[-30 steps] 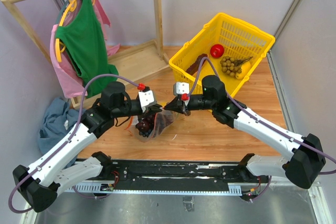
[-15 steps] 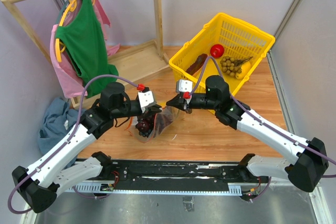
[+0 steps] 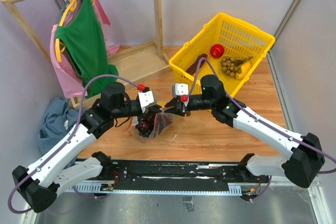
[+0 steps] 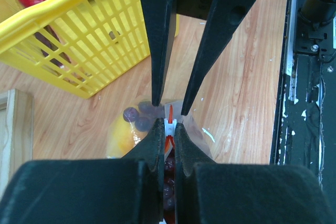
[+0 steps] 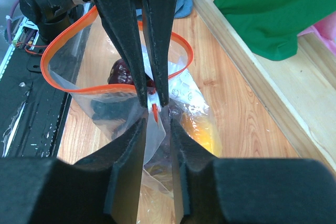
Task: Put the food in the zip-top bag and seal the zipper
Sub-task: Zip the zipper food storage bag at the center of the board.
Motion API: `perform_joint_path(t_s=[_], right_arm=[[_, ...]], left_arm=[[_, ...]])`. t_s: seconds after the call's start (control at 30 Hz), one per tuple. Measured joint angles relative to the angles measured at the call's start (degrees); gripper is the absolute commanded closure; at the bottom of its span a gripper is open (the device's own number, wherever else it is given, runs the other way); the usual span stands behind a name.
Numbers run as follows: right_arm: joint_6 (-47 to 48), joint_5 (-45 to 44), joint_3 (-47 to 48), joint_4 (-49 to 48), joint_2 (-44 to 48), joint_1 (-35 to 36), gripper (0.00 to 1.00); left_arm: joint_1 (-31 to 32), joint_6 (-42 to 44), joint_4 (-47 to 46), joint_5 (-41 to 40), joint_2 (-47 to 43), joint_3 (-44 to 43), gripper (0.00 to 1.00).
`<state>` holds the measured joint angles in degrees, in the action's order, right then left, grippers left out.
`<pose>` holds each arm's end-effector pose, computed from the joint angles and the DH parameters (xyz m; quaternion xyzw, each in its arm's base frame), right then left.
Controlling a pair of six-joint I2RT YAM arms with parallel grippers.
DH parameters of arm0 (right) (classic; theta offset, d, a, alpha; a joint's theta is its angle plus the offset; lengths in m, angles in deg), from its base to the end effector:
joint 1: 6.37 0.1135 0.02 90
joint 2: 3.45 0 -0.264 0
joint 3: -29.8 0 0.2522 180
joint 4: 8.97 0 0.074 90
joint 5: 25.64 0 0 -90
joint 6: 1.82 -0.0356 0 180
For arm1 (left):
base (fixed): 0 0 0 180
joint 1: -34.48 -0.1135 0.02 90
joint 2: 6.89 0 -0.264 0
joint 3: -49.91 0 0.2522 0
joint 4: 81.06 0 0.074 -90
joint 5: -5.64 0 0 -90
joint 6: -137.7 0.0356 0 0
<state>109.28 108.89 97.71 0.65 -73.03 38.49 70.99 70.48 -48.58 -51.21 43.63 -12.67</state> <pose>0.1790 0.2134 0.3341 -0.5911 0.4695 0.4075 0.5140 0.1460 -0.1323 0.3337 0.5308 0.6036 -0.2980 0.5149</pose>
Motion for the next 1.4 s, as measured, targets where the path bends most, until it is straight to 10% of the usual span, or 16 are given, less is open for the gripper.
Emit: perform_joint_path(t_s=[0.3,0.57,1.4], right_arm=[[0.0,0.9,0.6,-0.3,-2.8,0.0,0.99],[-1.2,1.1,0.5,-1.0,-2.8,0.0,0.99],[-4.8,-4.0,-2.2,-5.4,1.5,0.0,0.99]], left_arm=[[0.0,0.0,0.1,0.6,0.0,0.0,1.0],[0.0,-1.0,-0.3,-0.1,0.0,0.0,0.67],[0.0,-3.2,-4.6,-2.6,-0.2,0.8,0.4]])
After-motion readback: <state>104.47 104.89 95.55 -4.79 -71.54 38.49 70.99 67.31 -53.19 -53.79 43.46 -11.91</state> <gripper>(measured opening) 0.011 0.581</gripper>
